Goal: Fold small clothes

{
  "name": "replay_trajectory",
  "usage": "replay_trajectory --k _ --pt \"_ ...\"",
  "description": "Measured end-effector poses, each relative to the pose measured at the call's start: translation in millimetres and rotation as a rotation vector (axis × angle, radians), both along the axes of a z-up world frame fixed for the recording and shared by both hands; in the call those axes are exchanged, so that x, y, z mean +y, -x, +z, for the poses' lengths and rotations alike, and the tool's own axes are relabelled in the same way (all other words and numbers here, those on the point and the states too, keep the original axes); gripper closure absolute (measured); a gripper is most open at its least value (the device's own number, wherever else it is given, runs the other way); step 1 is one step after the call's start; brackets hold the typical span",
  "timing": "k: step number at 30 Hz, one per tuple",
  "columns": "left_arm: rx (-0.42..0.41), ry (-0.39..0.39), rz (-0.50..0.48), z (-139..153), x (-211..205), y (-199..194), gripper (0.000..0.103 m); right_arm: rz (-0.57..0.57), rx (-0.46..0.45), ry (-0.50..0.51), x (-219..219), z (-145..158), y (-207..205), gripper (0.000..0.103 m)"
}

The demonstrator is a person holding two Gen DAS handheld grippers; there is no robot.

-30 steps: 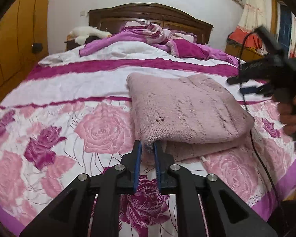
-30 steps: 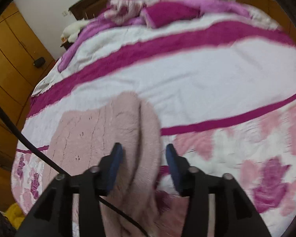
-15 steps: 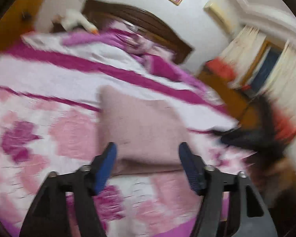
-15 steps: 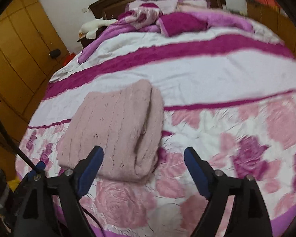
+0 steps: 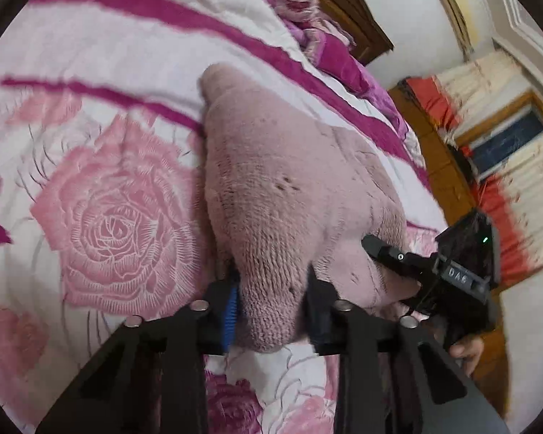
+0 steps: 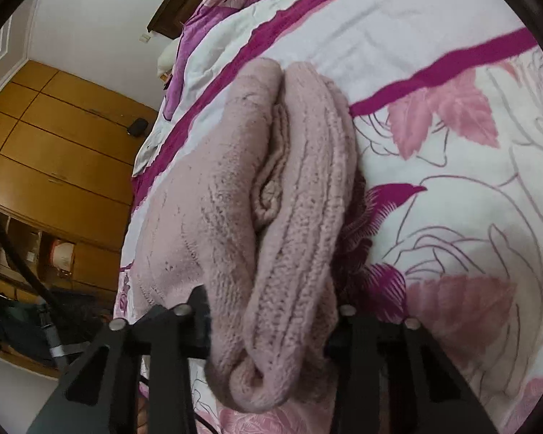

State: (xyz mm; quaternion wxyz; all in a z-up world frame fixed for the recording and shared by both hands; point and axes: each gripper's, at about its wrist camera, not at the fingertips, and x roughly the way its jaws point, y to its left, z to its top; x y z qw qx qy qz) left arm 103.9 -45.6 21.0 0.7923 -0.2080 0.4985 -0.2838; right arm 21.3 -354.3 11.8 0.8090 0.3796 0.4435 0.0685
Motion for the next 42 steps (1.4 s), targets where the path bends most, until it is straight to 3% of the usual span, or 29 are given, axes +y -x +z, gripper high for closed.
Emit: replay_trajectory --k 4,8,10,15,17,18,20,21,22,24,26,35,42 --pt "-0.002 -0.018 -0.016 17 0 21 0.102 -0.029 -0.012 0.049 8 26 26 0.068" --pt "-0.042 -0.085 -0.039 33 1 48 0.102 -0.006 -0.003 0.142 28 46 55 0.068" --pt "-0.042 -0.093 -0.041 33 4 60 0.102 0.003 0.008 0.171 34 49 64 0.068" --pt "-0.064 -0.145 -0.045 30 6 83 0.102 -0.010 0.032 0.132 38 42 91 0.068" --pt "-0.087 -0.182 -0.039 28 5 88 0.097 -0.006 0.037 0.151 42 39 98 0.066" --pt "-0.114 -0.244 -0.047 28 0 90 0.092 -0.008 0.043 0.168 43 38 99 0.061" --pt "-0.176 -0.365 -0.054 30 -5 97 0.075 -0.017 0.052 0.269 49 39 96 0.043" --pt "-0.223 -0.433 -0.047 35 -9 104 0.073 -0.023 0.055 0.399 57 45 96 0.027" --pt "-0.248 -0.463 -0.040 39 -10 109 0.072 -0.023 0.064 0.539 67 51 98 0.020" --pt "-0.276 -0.511 -0.021 46 -11 118 0.071 0.009 0.043 0.687 83 61 103 0.020" --pt "-0.298 -0.568 0.005 53 -12 126 0.071 0.008 0.039 0.756 91 71 112 0.020" --pt "-0.370 -0.634 0.034 89 -6 168 0.071 -0.043 0.014 0.784 102 108 154 0.020" --pt "-0.351 -0.630 0.041 105 -4 199 0.070 -0.037 0.003 0.754 116 123 194 0.020"
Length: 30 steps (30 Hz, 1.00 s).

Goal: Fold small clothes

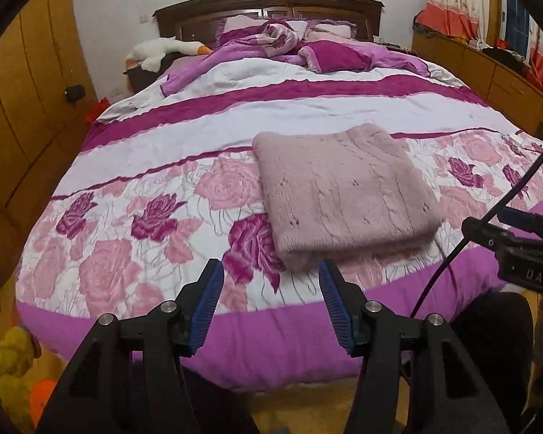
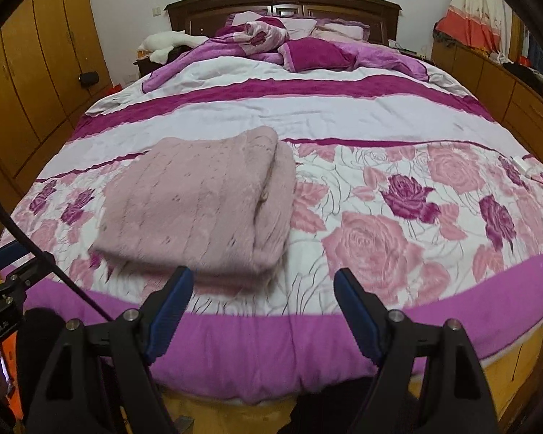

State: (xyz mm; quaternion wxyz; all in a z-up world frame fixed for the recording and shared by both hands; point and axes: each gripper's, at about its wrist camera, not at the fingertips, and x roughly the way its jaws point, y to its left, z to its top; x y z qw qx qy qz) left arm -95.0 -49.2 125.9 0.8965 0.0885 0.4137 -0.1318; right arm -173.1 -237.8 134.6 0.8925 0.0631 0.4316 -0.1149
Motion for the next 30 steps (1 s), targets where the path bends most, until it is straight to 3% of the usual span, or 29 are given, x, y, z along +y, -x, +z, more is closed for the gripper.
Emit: replay_trajectory --k 9,18,20,30 --pt "-0.039 0.013 0.017 -8 3 35 0.070 0.018 -0.025 0.039 33 -3 29 0.020" --pt "-0.054 0.059 0.035 -8 11 34 0.069 0.008 -0.006 0.035 38 -15 29 0.020" --pt "-0.064 0.059 0.041 -8 12 34 0.065 -0.002 -0.007 0.037 37 -16 29 0.020" --pt "-0.071 0.047 0.014 -9 7 38 0.064 -0.004 0.001 0.058 40 -19 31 0.020"
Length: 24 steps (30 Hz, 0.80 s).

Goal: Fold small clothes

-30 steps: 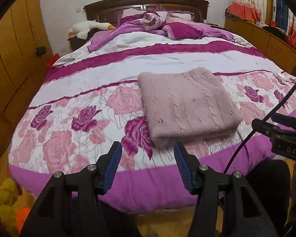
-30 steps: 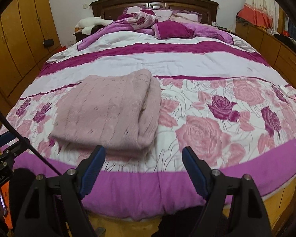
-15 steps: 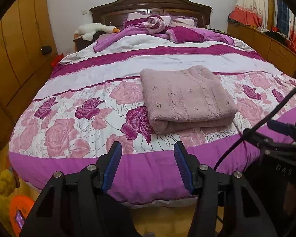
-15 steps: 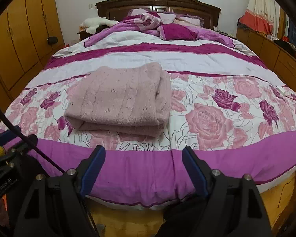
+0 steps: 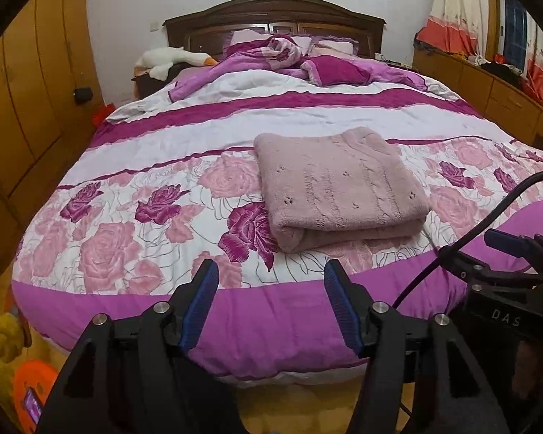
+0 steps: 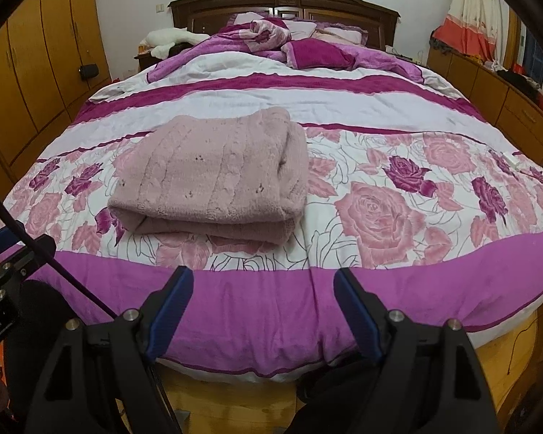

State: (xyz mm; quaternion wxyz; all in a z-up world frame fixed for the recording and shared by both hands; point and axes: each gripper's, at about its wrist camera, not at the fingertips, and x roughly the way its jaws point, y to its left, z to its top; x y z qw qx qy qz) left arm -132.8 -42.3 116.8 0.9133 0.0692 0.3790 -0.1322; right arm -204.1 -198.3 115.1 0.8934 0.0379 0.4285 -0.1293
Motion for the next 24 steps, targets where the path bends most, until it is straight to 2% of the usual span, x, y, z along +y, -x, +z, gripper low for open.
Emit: replay_trajectory --k 11,24 --pt "-0.007 -0.023 0.045 -1.6 2.7 -1.6 0.064 0.000 0.004 0.007 4.8 -2.0 2.4 0.020" --pt "0.012 -0.018 0.048 -4.0 1.5 -1.7 0.064 0.020 0.022 -0.010 6.8 -5.6 1.5 0.020"
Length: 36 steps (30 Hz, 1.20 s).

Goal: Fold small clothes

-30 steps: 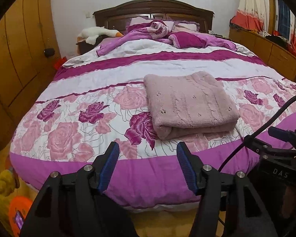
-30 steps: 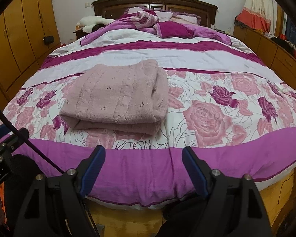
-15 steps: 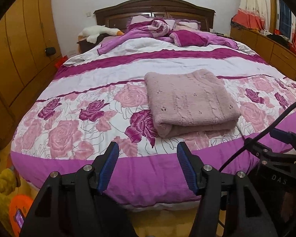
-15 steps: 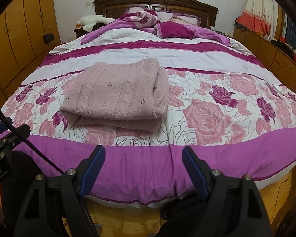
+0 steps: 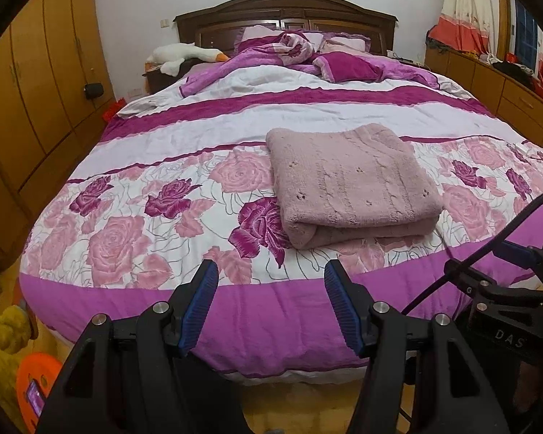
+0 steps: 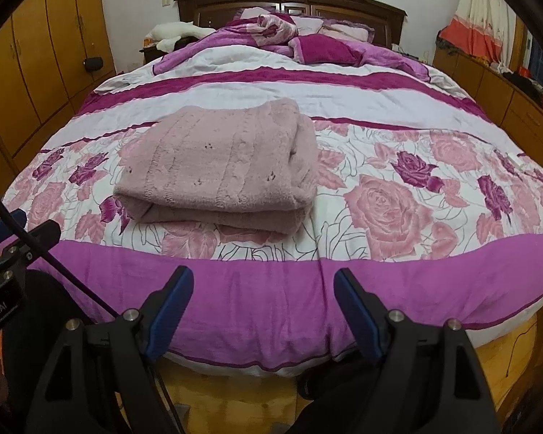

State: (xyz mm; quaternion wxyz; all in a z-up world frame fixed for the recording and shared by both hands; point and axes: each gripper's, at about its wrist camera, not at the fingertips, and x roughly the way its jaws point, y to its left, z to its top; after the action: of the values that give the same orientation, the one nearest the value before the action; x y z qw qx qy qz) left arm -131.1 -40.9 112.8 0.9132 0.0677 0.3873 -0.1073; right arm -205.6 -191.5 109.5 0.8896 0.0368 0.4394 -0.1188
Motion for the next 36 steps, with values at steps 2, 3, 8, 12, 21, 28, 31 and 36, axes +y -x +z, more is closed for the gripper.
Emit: replay_trajectory --k 2,3,8,12,21,28,31,36 --pt "0.001 0.003 -0.003 0 0 0 0.064 -0.004 -0.001 0.001 -1 0 0 0.020" --pt "0.000 0.000 -0.004 0 -1 0 0.064 -0.005 -0.002 0.002 -1 0 1 0.020" --pt "0.000 -0.004 -0.002 0 -2 1 0.064 -0.004 -0.001 0.001 -3 0 1 0.020" --pt "-0.006 -0.007 0.006 0 0 2 0.064 0.001 0.001 0.001 -3 1 2 0.020" --pt "-0.012 0.001 0.009 1 4 1 0.064 -0.004 0.004 -0.005 -1 -1 2 0.020" --pt "-0.003 -0.004 -0.003 0 0 0 0.064 0.011 0.018 0.003 3 -5 1 0.020" --pt "-0.015 -0.014 -0.016 1 -3 4 0.064 0.019 0.020 -0.003 2 -6 0 0.020" --pt "-0.022 -0.019 -0.029 1 -6 5 0.064 0.013 0.017 -0.008 -2 -5 0 0.020"
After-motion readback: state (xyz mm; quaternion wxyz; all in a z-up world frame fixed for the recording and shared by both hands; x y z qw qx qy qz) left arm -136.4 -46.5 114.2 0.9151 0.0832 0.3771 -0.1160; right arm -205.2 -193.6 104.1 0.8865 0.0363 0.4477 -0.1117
